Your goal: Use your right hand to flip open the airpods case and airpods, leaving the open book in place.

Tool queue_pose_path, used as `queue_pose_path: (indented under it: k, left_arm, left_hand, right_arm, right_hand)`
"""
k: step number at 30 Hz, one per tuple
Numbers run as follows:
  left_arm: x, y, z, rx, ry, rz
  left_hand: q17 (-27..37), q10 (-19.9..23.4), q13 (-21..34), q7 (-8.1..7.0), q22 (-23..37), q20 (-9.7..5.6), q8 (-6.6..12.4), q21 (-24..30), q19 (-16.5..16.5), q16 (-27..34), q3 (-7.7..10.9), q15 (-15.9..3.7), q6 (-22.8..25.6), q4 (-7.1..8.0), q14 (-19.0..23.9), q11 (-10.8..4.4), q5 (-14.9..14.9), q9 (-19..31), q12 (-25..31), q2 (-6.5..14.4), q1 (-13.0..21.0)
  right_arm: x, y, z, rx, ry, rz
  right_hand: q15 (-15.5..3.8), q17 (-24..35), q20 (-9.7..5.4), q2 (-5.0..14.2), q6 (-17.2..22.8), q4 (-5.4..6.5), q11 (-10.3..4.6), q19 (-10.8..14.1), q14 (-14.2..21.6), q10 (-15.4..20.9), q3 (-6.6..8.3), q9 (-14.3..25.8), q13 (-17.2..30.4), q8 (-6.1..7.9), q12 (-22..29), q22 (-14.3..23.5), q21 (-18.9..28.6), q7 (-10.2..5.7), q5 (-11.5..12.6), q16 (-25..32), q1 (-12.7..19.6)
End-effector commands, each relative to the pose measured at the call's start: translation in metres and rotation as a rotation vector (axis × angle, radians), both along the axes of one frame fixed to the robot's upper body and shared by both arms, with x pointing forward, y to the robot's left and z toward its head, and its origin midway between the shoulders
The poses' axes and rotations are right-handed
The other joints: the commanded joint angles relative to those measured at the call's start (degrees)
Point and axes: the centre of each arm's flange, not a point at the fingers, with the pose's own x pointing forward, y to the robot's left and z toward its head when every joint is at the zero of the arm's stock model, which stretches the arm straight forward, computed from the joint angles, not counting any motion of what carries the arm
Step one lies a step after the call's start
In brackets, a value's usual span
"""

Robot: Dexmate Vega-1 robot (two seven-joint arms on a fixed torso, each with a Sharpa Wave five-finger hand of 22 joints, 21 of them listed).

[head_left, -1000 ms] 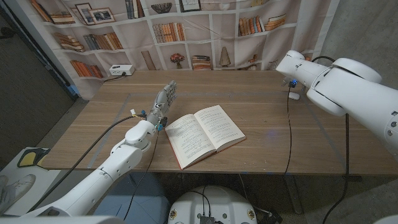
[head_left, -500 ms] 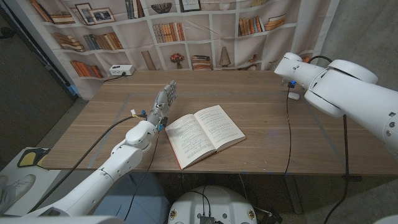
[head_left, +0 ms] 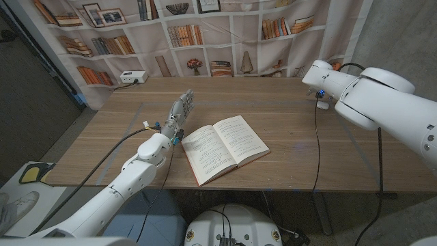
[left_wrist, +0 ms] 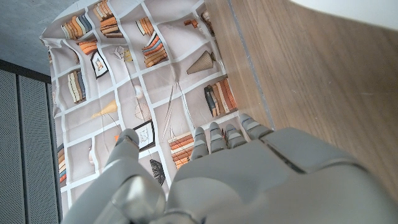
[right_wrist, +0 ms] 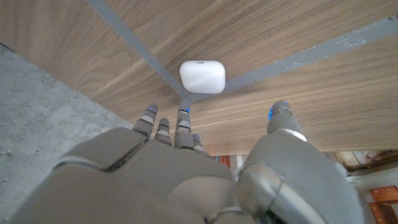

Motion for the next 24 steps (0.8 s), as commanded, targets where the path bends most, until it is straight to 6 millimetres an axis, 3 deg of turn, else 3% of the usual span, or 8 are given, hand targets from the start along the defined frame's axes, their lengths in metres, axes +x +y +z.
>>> queue_pose_path:
  k: [1, 8, 14, 24]
  left_arm:
    - [0.003, 0.002, -0.001, -0.005, 0.0, -0.005]
    - [0.005, 0.003, -0.001, -0.005, 0.002, -0.005]
    - [0.008, 0.001, 0.0, -0.002, 0.005, -0.007]
    - [0.011, 0.0, -0.001, -0.003, 0.006, -0.009]
  left_hand:
    - [0.06, 0.37, 0.23, 0.25, 0.24, 0.17, 0.18, 0.34, -0.06, 0.16, -0.31, 0.2, 0.33, 0.08, 0.0, -0.02, 0.24, 0.0, -0.07, 0.01, 0.58]
    - [0.06, 0.29, 0.23, 0.2, 0.24, 0.2, 0.16, 0.35, -0.06, 0.17, -0.34, 0.28, 0.3, 0.09, 0.03, -0.12, 0.25, 0.0, -0.11, 0.03, 0.62]
    - [0.06, 0.33, 0.23, 0.21, 0.24, 0.17, 0.17, 0.36, -0.02, 0.16, -0.38, 0.25, 0.33, 0.1, 0.0, -0.06, 0.25, 0.0, -0.1, 0.03, 0.63]
    - [0.06, 0.33, 0.23, 0.21, 0.24, 0.21, 0.16, 0.34, -0.07, 0.17, -0.42, 0.23, 0.32, 0.11, 0.03, -0.07, 0.25, 0.0, -0.11, 0.04, 0.66]
  right_arm:
    - [0.0, -0.005, -0.005, 0.019, 0.01, 0.001]
    - [0.002, -0.009, -0.01, 0.042, 0.004, 0.022]
    - [0.004, -0.011, -0.013, 0.042, -0.007, 0.036]
    - [0.003, -0.016, -0.012, 0.024, -0.006, 0.02]
  right_hand:
    - [0.1, 0.08, 0.26, 0.08, -8.84, 0.27, 0.0, -0.38, -0.38, -0.07, 0.08, 0.3, 0.24, 0.06, 0.08, 0.16, 0.2, 0.96, -0.05, 0.18, -0.37]
    - [0.09, 0.09, 0.28, 0.13, -8.78, 0.32, 0.0, -0.45, -0.43, -0.08, 0.08, 0.3, 0.26, 0.09, 0.08, 0.16, 0.18, 1.03, -0.07, 0.17, -0.42]
    - [0.04, 0.24, 0.39, 0.77, -9.57, 0.89, 0.01, -2.46, -2.62, -1.15, -0.06, 0.33, 0.61, 0.11, -0.26, 0.19, -0.19, 1.43, -0.35, -0.37, -1.45]
    - [0.07, 0.26, 0.36, 0.88, -9.36, 0.89, 0.03, -3.22, -3.16, -1.5, -0.05, 0.34, 0.7, 0.28, -0.37, 0.18, -0.25, 1.6, -0.38, -0.43, -1.56]
